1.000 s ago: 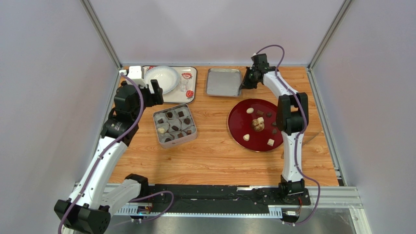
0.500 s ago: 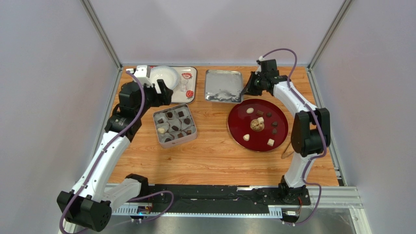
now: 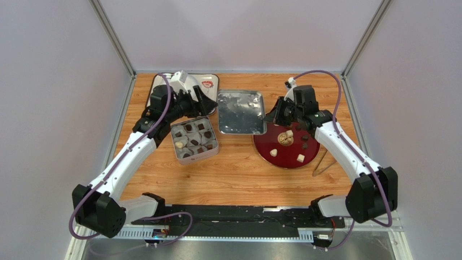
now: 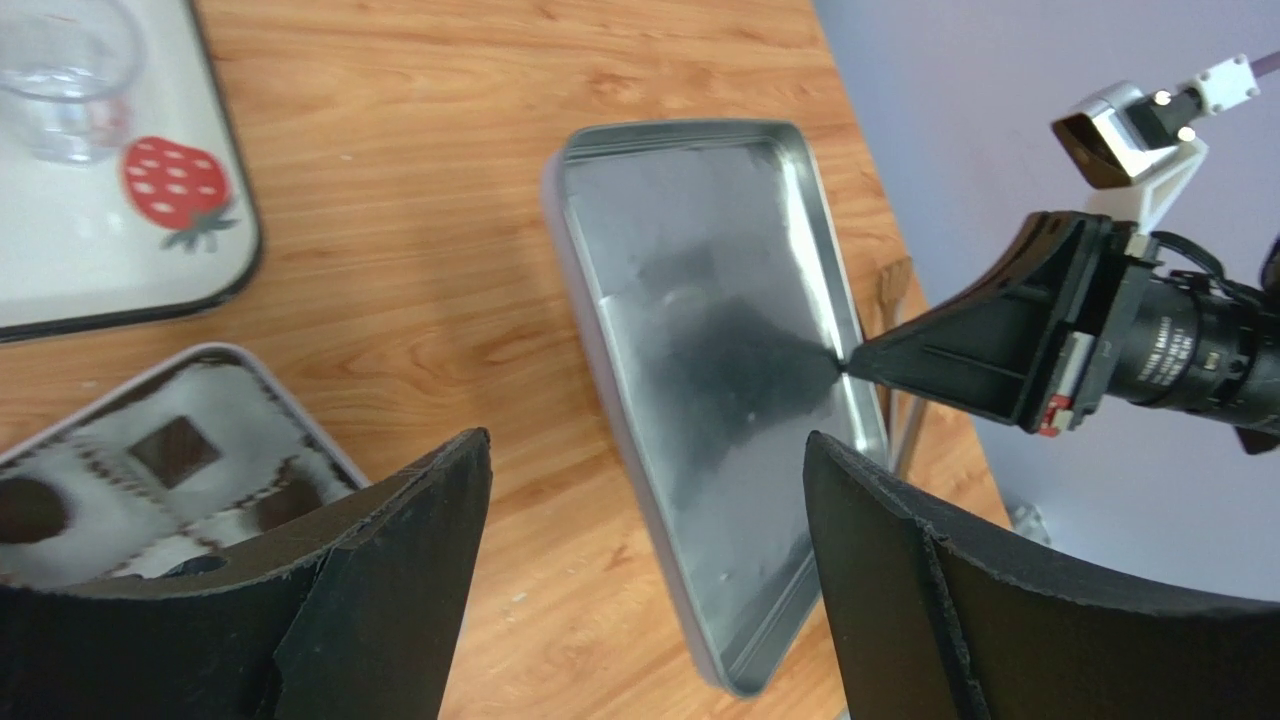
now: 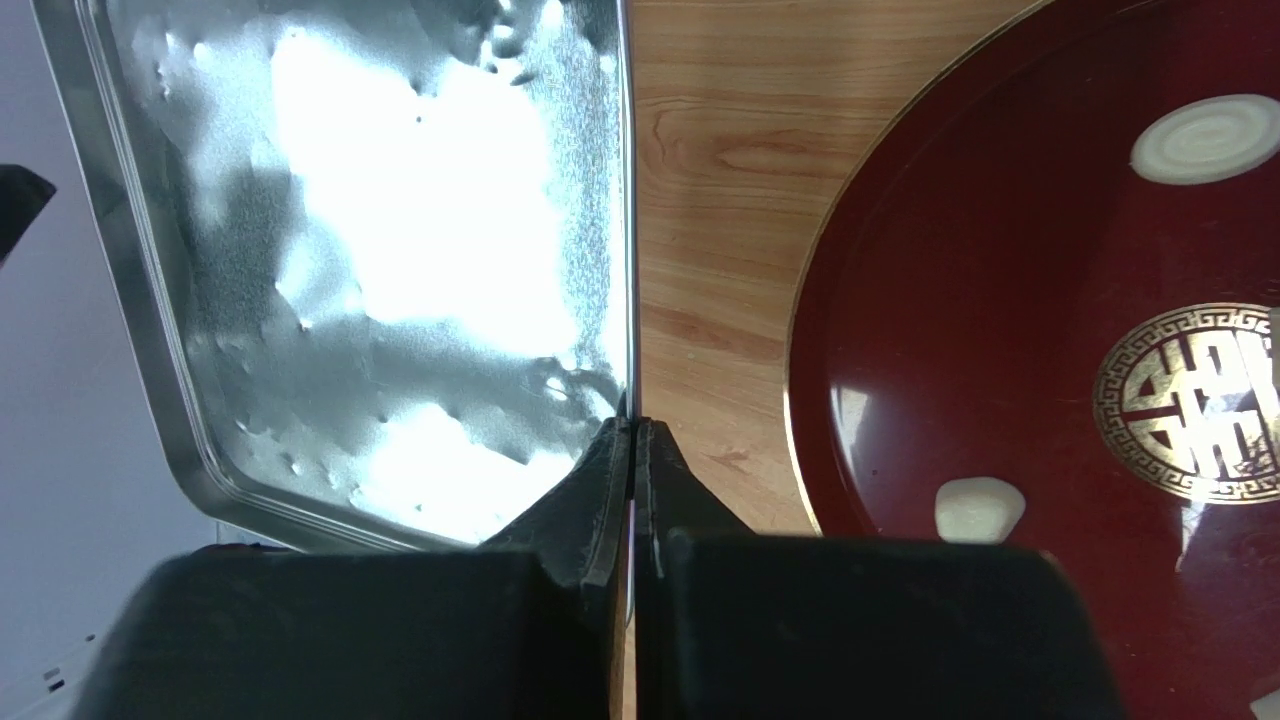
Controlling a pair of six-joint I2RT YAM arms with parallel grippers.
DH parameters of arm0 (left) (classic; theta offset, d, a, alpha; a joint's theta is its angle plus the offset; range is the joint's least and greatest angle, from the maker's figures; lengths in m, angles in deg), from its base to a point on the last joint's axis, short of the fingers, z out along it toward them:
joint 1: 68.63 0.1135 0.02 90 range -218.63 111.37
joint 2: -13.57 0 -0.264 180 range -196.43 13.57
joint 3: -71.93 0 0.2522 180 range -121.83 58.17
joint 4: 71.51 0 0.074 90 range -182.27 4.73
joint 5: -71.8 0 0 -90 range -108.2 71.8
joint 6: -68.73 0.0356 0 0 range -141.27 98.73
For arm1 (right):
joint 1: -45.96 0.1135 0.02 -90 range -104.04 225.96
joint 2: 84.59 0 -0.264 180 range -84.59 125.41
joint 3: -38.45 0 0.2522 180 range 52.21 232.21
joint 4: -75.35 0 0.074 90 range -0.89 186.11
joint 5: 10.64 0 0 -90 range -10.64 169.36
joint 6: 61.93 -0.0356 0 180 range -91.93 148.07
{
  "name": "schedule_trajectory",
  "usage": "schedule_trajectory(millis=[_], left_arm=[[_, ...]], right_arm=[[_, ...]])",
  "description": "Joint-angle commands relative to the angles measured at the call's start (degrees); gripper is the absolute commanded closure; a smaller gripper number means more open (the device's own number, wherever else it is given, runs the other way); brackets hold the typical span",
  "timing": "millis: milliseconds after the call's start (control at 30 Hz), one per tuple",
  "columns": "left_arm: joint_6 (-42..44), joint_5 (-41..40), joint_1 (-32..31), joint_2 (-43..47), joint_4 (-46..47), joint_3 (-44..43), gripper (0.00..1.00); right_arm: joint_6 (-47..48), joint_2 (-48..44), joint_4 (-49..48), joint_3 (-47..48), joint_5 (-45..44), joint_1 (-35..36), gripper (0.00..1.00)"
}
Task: Pack the chocolate
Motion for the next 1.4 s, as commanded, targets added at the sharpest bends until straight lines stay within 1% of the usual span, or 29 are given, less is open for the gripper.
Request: schedule_trajectory(millis=[0,167,300,467,567,600,667,700,733,767,867,900,967,1000,1067,1100,1167,1200,1233,1267,1300,1333,1367], left_arm=[[-3.2,-0.5,-3.5,0.6,1.2,-3.2,0.16],[-6.2,-2.0,-6.3,3.2,2.0,0.8,0.19],[-8.9,-3.2,-9.2,4.9,2.2,3.7,0.21],[-11.3,-2.9,-12.6,6.1,2.7,5.4,0.28],[-12.6,-3.6,-14.4,7.2,3.3,6.3,0.36],[-12.8,-3.6,-14.7,7.3,3.2,6.5,0.43],[-13.0,-3.9,-15.8,7.9,2.8,6.6,0.48],[-12.9,-4.2,-16.0,8.1,2.7,6.6,0.55],[-12.9,-4.5,-16.4,8.3,2.5,6.5,0.58],[-12.7,-4.7,-16.9,8.5,2.1,6.3,0.63],[-11.1,-5.6,-17.6,8.5,0.4,5.4,0.74],[-10.5,-5.9,-17.8,8.2,-0.3,5.0,0.77],[-8.5,-6.2,-17.9,7.8,-1.9,3.9,0.81],[-7.7,-6.3,-17.9,7.7,-2.3,3.5,0.84],[-4.7,-6.9,-17.9,7.1,-3.9,2.2,0.85],[-3.4,-7.1,-17.9,6.9,-4.5,1.5,0.86],[1.2,-7.4,-17.9,5.8,-6.9,-0.9,0.86],[3.1,-7.6,-17.9,5.3,-7.9,-1.8,0.86],[7.2,-7.8,-18.0,4.3,-9.8,-3.8,0.86],[9.4,-7.8,-18.0,3.8,-10.8,-4.6,0.86],[11.5,-8.0,-18.1,3.4,-11.5,-5.6,0.86],[15.8,-8.5,-18.6,2.5,-13.0,-7.2,0.86],[18.0,-9.2,-18.9,2.3,-13.5,-7.9,0.86]], right_arm=[[-3.3,-6.6,-5.1,-4.4,1.3,1.4,1.00],[-5.7,-12.7,-6.5,-8.1,0.9,2.4,1.00],[-7.1,-15.7,-8.3,-10.3,1.5,3.0,1.00],[-7.6,-17.9,-8.6,-11.8,0.7,4.1,1.00],[-8.1,-19.4,-9.3,-13.1,0.4,4.4,1.00],[-8.2,-20.1,-9.4,-13.4,0.3,4.5,1.00],[-8.3,-20.7,-9.9,-14.3,0.1,4.7,1.00],[-8.4,-20.8,-10.1,-14.7,0.1,4.7,1.00],[-8.4,-21.4,-10.2,-14.9,0.1,4.9,1.00],[-8.5,-21.5,-10.3,-15.4,0.0,4.9,1.00],[-8.8,-22.5,-10.6,-16.2,-0.2,5.1,0.94],[-8.9,-22.7,-10.7,-16.3,-0.3,5.1,0.88],[-9.0,-23.5,-10.5,-16.4,-0.3,5.1,0.81],[-9.0,-23.7,-10.3,-16.3,-0.3,5.1,0.74],[-9.0,-24.4,-9.8,-16.2,-0.6,5.0,0.64],[-9.0,-24.6,-9.5,-15.8,-0.9,5.1,0.57],[-9.0,-25.2,-8.3,-15.4,-1.4,5.1,0.49],[-9.0,-25.5,-8.0,-15.0,-1.3,4.8,0.43],[-9.2,-25.8,-7.5,-14.4,-1.2,5.1,0.39],[-9.4,-26.0,-7.3,-14.0,-1.2,5.1,0.37],[-9.7,-26.4,-7.0,-13.8,-1.0,5.1,0.32],[-9.8,-26.4,-6.6,-13.3,-0.8,5.1,0.30],[-10.4,-26.6,-6.3,-12.4,-0.7,5.1,0.28]])
